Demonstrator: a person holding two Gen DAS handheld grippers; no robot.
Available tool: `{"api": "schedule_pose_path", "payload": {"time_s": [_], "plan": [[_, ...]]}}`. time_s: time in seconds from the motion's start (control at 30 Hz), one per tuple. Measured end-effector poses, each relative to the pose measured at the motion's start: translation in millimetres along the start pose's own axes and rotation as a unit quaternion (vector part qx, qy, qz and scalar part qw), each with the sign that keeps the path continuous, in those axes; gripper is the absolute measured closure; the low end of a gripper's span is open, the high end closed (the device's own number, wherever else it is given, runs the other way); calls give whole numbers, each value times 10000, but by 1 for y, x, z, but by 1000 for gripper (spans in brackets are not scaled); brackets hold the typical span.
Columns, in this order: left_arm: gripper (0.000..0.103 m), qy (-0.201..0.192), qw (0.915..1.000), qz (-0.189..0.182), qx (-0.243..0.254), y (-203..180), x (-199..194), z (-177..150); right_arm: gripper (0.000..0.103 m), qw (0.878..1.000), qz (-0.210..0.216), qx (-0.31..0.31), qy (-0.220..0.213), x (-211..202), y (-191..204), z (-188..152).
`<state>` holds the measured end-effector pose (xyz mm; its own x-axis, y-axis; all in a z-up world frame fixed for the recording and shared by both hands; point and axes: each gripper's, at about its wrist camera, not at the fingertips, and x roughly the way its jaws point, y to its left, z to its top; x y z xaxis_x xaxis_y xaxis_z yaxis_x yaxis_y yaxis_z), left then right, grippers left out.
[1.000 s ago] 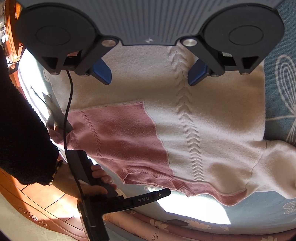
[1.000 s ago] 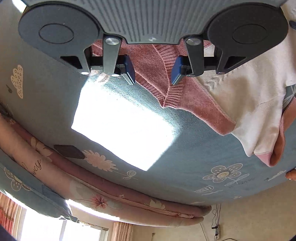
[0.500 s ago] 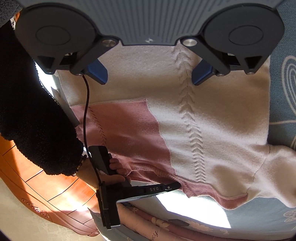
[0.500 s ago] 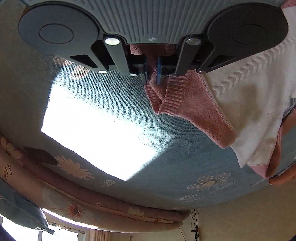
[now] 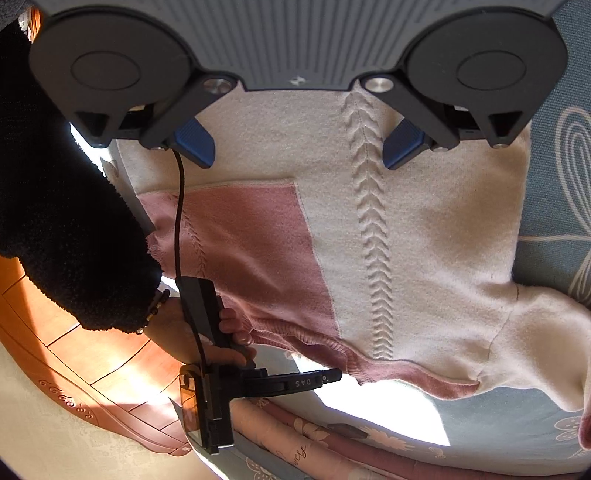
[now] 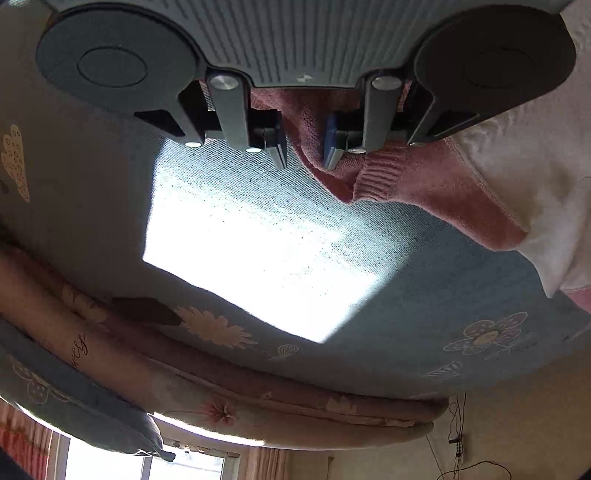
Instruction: Fold clothes
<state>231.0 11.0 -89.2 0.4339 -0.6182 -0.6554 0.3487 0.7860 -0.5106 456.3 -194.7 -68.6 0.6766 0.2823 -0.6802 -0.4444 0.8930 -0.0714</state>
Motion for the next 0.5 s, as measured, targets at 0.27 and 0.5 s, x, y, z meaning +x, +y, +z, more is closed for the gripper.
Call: {"api": "schedule_pose_path", "payload": {"time_s": [0.27, 0.5], "plan": [[6, -4, 10000, 57, 45, -1, 0, -2, 47, 9993, -364, 24, 1, -52, -34, -4], [6, -9, 10000, 50, 65, -1, 2, -3, 47, 9950, -552, 656, 518, -35, -77, -52]]}}
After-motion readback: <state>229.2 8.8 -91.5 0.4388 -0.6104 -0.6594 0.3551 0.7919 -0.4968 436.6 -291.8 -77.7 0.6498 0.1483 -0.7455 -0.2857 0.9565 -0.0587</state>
